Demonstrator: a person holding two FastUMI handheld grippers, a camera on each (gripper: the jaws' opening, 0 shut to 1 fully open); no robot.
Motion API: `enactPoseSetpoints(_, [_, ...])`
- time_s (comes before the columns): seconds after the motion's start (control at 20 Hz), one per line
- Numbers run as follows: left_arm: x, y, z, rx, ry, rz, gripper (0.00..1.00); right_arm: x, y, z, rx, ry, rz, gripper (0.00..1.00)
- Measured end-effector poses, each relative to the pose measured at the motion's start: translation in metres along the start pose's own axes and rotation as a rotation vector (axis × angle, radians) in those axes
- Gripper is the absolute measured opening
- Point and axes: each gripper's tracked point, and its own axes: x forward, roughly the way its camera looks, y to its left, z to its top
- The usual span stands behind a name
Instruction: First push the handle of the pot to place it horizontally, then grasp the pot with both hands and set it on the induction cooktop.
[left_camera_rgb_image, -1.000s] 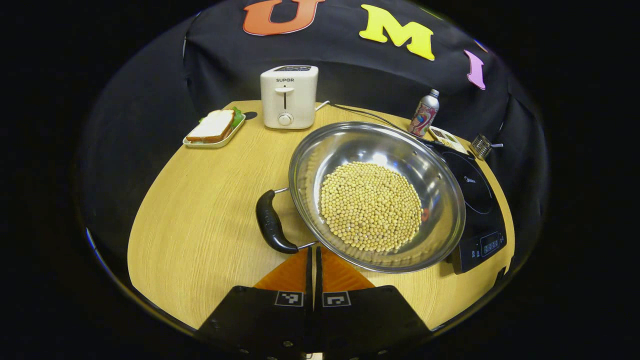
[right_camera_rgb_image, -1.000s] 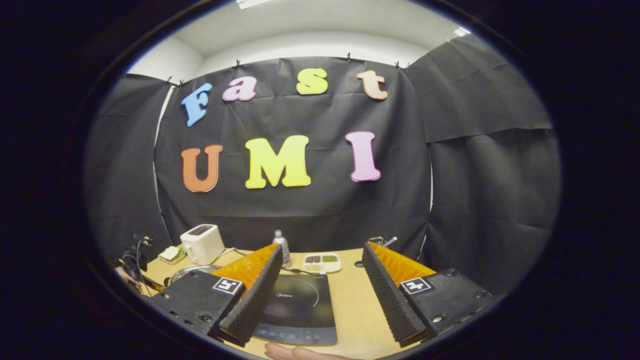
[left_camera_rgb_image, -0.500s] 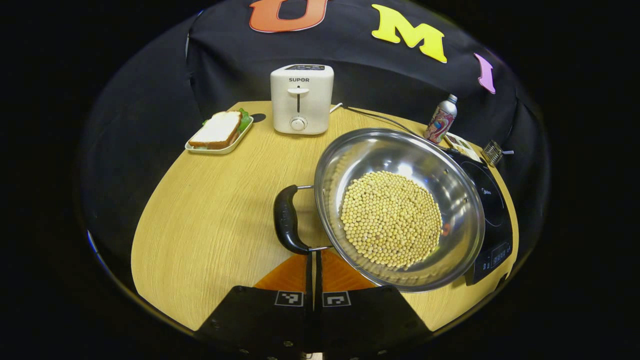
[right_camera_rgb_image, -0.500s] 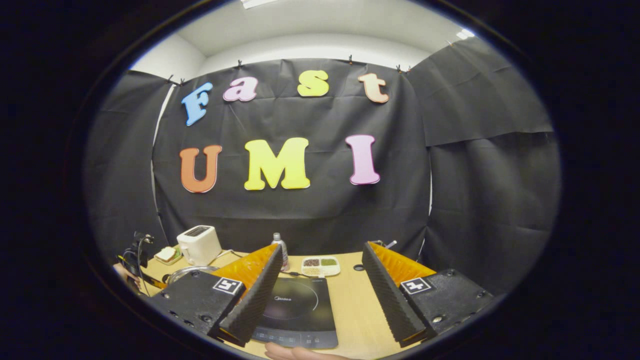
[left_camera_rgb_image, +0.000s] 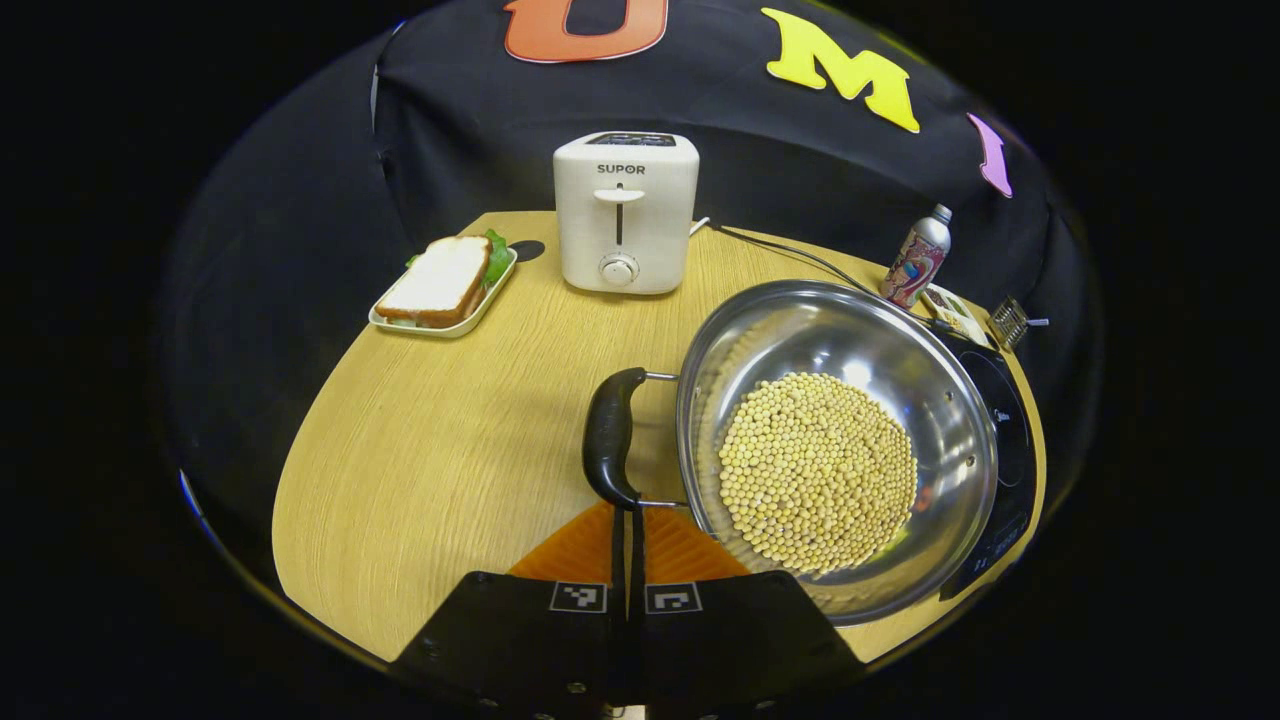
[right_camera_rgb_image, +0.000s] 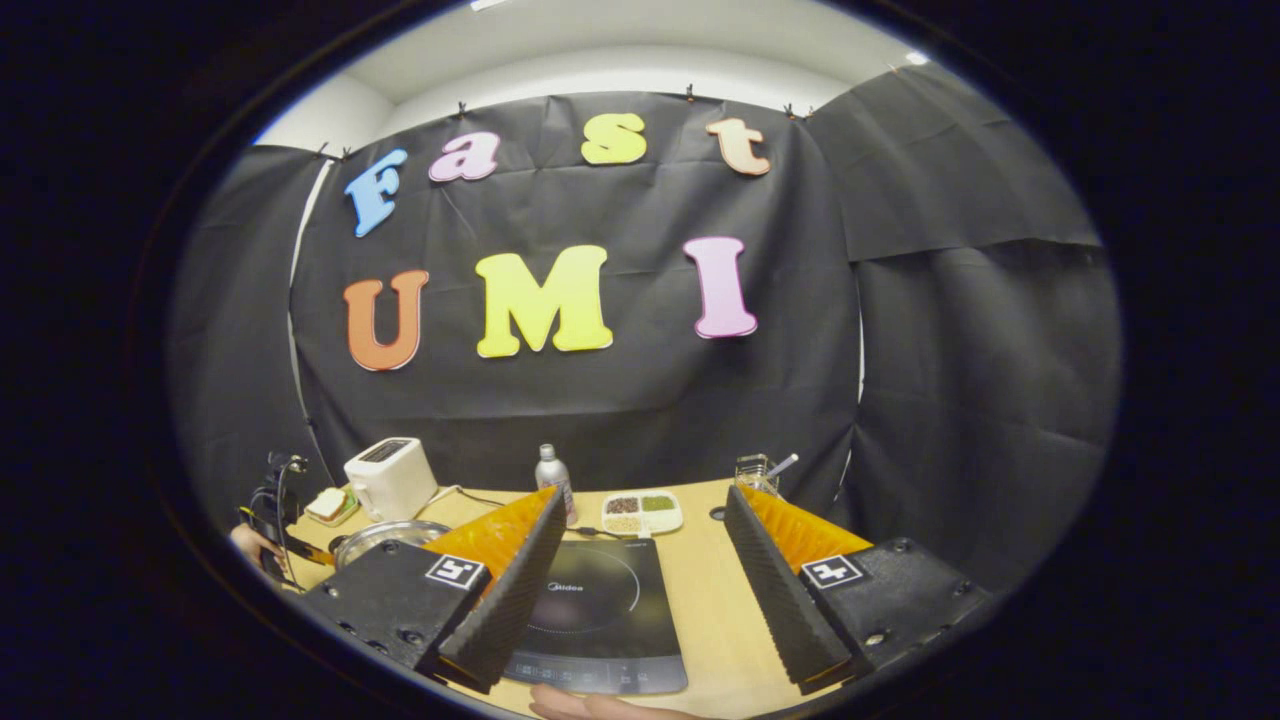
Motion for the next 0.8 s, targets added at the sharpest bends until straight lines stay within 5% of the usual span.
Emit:
enactPoseSetpoints(0.05, [0.002,0.001,0.001,-0.003,-0.004,-0.004,0.0,0.001,0.001,-0.002,0.004,0.006,-0.003,0.98])
enactPoseSetpoints(0.25, [0.006,0.01,0.001,-0.033,-0.028,-0.002,0.0,0.002,0.01,-0.01,0.015,0.032,0.006,1.0])
enactPoseSetpoints(0.3, [0.006,0.014,0.0,-0.037,-0.035,0.002,0.1,0.004,0.011,-0.011,0.013,0.036,0.003,1.0])
enactPoseSetpoints(0.35, [0.006,0.018,-0.002,-0.052,-0.041,-0.001,0.0,0.006,0.016,-0.015,0.007,0.043,0.005,0.98])
enactPoseSetpoints(0.45, [0.0,0.02,-0.006,-0.104,-0.049,-0.036,0.04,0.009,0.024,-0.022,-0.004,0.059,0.01,1.0])
enactPoseSetpoints(0.5, [-0.002,0.023,-0.006,-0.108,-0.066,-0.034,0.1,0.012,0.028,-0.026,-0.008,0.066,0.014,1.0])
enactPoseSetpoints(0.65, [-0.014,0.041,-0.008,-0.078,-0.094,0.032,0.94,0.022,0.046,-0.04,-0.016,0.098,0.031,0.99])
enactPoseSetpoints(0.75, [-0.023,0.044,-0.008,-0.082,-0.098,0.051,0.85,0.03,0.059,-0.051,-0.019,0.131,0.047,0.99])
enactPoseSetpoints(0.8, [-0.029,0.042,-0.006,-0.08,-0.108,0.046,0.96,0.034,0.065,-0.056,-0.023,0.145,0.055,1.0])
